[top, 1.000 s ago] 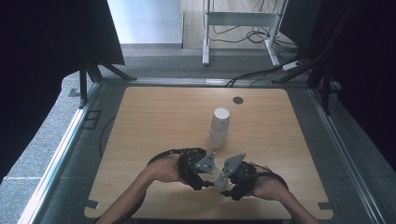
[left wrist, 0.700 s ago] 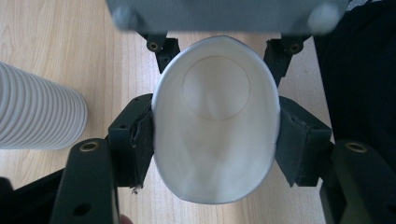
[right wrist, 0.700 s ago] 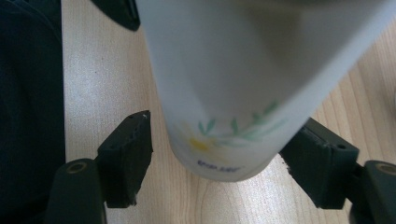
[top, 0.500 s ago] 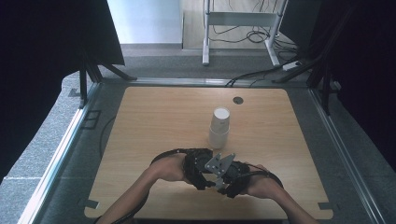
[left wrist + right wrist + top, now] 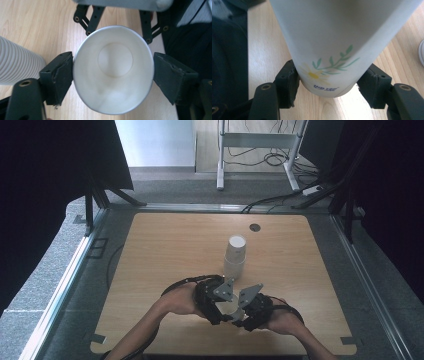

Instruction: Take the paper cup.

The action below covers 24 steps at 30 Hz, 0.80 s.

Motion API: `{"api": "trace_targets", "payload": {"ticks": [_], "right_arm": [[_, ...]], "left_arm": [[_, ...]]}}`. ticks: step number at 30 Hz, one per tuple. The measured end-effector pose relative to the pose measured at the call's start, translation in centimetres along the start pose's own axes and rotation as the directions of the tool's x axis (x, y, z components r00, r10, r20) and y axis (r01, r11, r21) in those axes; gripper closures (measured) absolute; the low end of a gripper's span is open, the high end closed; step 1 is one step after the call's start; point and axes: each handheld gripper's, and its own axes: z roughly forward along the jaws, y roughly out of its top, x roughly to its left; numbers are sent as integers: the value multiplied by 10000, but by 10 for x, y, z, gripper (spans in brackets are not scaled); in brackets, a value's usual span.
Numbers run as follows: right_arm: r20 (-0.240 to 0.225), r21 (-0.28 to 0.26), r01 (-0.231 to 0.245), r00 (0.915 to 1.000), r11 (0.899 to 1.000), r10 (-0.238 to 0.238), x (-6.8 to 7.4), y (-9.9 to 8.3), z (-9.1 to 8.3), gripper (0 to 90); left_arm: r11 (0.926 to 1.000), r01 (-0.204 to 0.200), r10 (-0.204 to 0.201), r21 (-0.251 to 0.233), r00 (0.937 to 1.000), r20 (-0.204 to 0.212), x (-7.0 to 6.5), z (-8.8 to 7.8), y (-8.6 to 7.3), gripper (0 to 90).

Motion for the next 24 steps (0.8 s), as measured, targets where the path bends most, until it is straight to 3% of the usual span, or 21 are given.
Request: {"api": "trace_targets", "payload": {"ticks": [9,16,20,24], "right_arm": [[-204,-1386,-435,9989,9894,411,2,-11,1,374],[-285,-2089,-497,9986,9767,447,3,-14,3,373],[-329,-2232,-551,9983,9732,490,3,-15,4,373],[-415,-2280,-556,9980,9721,473,3,-15,5,373]], "left_arm": [[9889,714,-714,-1306,9974,47,4,-5,-11,149],[9824,1025,-985,-1562,9946,329,3,1,-16,146],[9833,965,-915,-1544,9950,392,2,4,-16,161],[9861,815,-785,-1450,9966,263,2,4,-14,236]]}}
